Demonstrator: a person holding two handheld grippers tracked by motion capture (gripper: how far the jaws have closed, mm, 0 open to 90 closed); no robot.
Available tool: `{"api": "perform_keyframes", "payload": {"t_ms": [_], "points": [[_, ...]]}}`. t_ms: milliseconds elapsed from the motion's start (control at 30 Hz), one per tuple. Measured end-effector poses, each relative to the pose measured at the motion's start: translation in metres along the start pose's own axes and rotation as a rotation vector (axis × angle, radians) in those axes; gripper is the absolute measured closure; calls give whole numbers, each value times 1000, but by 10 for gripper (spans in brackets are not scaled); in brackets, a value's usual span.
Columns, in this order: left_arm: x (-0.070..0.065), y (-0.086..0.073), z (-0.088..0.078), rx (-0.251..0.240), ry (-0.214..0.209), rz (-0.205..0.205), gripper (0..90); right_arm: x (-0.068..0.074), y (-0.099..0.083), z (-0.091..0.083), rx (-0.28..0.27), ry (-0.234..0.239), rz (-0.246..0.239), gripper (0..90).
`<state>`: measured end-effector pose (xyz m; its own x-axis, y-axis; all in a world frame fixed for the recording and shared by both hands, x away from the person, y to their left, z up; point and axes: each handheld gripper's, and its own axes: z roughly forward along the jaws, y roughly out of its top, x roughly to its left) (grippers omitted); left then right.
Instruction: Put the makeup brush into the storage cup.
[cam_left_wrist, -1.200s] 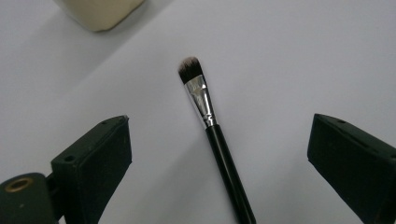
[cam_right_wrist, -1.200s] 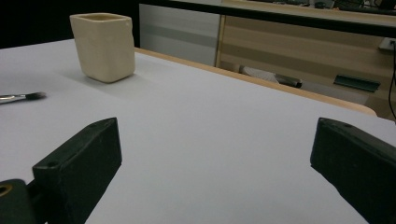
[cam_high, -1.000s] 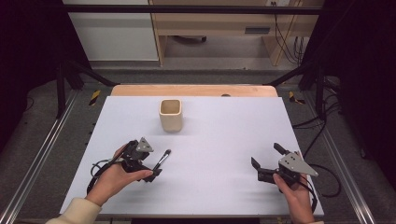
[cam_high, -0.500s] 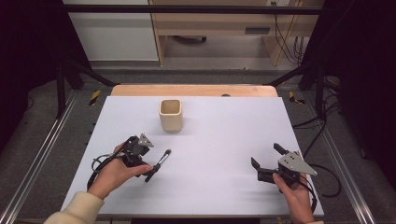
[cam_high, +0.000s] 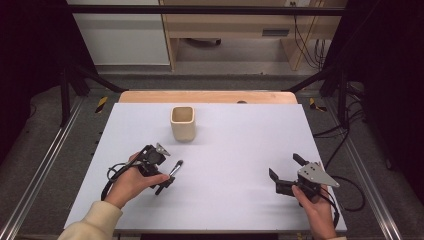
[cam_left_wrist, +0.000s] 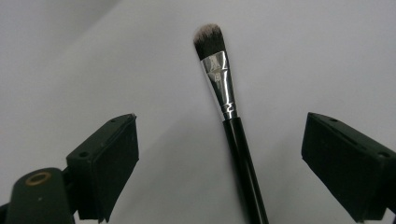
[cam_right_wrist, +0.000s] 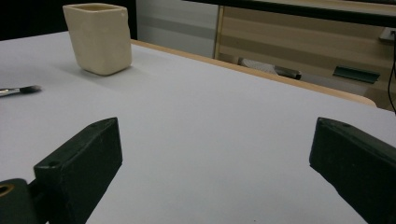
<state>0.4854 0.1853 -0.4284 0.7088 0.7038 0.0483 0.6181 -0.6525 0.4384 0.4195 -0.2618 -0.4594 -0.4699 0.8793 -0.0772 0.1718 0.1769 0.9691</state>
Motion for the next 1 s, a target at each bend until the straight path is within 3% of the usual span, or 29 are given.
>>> {"api": "perform_keyframes", "payload": {"t_ms": [200, 700, 867, 1000], "points": [[-3, 2, 6, 29, 4, 11, 140, 0, 0, 0, 3, -3, 0, 27], [-10, 5, 13, 78, -7, -14, 174, 1, 0, 1, 9, -2, -1, 29], [-10, 5, 14, 98, -6, -6, 284, 0, -1, 1, 12, 0, -1, 31], [-11, 7, 15, 118, -14, -14, 321, 1, -1, 1, 16, 2, -1, 32]]}}
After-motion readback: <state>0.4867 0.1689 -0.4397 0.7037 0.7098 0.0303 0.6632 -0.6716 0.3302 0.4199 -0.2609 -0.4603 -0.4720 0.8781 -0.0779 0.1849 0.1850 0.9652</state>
